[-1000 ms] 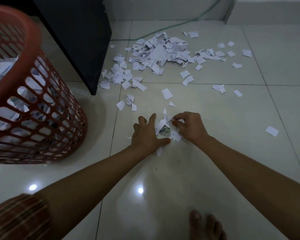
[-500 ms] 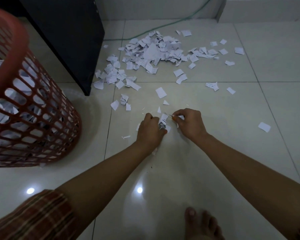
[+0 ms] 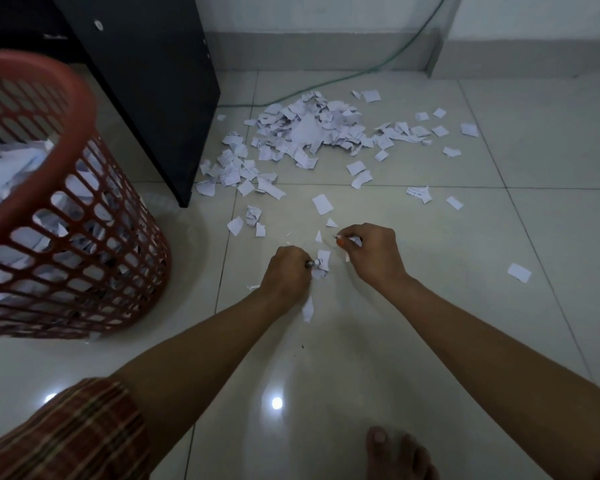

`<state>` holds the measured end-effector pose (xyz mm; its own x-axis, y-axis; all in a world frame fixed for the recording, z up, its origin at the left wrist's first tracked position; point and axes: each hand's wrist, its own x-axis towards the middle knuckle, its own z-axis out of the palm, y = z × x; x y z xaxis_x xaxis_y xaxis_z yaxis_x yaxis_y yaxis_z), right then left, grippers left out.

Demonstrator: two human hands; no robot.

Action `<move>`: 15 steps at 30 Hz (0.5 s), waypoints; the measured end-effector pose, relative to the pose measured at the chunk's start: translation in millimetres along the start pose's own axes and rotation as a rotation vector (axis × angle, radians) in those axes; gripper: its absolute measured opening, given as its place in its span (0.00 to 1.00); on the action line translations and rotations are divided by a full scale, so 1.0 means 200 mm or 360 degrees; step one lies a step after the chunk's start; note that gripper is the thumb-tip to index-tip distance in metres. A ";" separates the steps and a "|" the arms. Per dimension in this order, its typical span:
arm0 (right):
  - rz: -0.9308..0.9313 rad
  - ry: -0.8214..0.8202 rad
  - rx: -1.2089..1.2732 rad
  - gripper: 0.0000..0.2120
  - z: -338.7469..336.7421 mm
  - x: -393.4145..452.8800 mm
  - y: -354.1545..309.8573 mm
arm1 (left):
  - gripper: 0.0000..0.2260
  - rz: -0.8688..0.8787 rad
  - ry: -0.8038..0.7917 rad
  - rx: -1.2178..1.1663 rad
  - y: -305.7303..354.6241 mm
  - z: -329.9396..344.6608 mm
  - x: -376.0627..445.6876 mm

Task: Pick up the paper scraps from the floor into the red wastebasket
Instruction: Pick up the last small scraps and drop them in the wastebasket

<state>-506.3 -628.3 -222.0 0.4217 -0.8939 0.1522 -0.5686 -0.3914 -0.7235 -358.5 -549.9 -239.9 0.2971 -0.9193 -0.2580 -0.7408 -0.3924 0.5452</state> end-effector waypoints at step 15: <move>-0.0037 -0.0042 0.0167 0.06 -0.22 0.33 -0.67 | 0.07 0.0320 0.0331 0.0157 0.21 -0.94 -0.14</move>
<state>-432.8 -643.5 -85.6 0.4528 -0.8784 0.1529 -0.4822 -0.3855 -0.7867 -283.5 -545.5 -59.4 0.2479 -0.9686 0.0217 -0.8491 -0.2064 0.4863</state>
